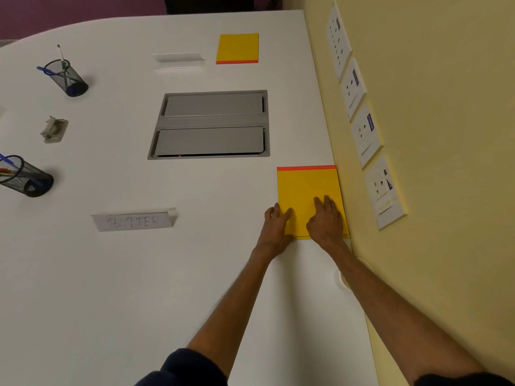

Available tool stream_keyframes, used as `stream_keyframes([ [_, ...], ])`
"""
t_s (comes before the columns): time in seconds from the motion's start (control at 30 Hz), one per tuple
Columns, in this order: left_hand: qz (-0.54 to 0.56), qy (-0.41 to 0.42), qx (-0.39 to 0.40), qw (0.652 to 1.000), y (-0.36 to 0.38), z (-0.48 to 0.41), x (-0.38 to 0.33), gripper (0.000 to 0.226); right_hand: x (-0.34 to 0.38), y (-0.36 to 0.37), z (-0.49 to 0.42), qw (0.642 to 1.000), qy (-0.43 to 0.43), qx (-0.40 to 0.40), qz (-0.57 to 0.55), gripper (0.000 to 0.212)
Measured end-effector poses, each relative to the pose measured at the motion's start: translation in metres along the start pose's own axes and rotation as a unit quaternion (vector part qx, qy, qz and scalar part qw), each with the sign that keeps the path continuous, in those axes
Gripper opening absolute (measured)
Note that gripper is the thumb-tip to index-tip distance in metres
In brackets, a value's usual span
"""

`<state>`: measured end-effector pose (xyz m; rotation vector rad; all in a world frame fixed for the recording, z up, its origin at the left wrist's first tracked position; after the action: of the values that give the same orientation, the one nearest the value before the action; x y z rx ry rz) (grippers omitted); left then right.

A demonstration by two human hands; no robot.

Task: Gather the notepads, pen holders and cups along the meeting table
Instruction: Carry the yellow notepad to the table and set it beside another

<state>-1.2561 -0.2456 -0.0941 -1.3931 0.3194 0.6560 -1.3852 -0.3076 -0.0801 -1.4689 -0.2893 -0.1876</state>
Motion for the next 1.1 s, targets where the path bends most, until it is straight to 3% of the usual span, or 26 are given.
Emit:
stream_keyframes([
  [0.23, -0.081, 0.031, -0.028, 0.996, -0.005, 0.021, -0.016, 0.062, 0.006, -0.007, 0.012, 0.999, 0.006, 0.031, -0.015, 0.059],
  [0.4, -0.077, 0.016, -0.029, 0.996, -0.029, 0.052, 0.010, 0.070, 0.023, -0.031, 0.023, 0.999, -0.013, -0.015, -0.028, 0.051],
  [0.53, -0.060, -0.018, -0.052, 0.997, -0.066, 0.076, 0.028, 0.065, 0.048, -0.050, 0.038, 0.998, -0.024, -0.039, -0.050, 0.047],
  [1.1, -0.072, -0.003, -0.186, 0.980, -0.257, 0.210, 0.056, 0.052, 0.203, -0.145, 0.167, 0.974, -0.127, -0.142, -0.120, 0.044],
])
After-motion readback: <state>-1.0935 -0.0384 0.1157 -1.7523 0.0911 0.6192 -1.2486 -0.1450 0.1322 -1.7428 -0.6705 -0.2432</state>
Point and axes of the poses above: each hand's wrist, its own z-axis away from the middle knuckle, its own y-axis out of the palm, x = y × z, the point moved 9 cm from there along -z, towards the middle knuckle, and after that the axes turned 12 degrees about -x, right-handed, at the moved point
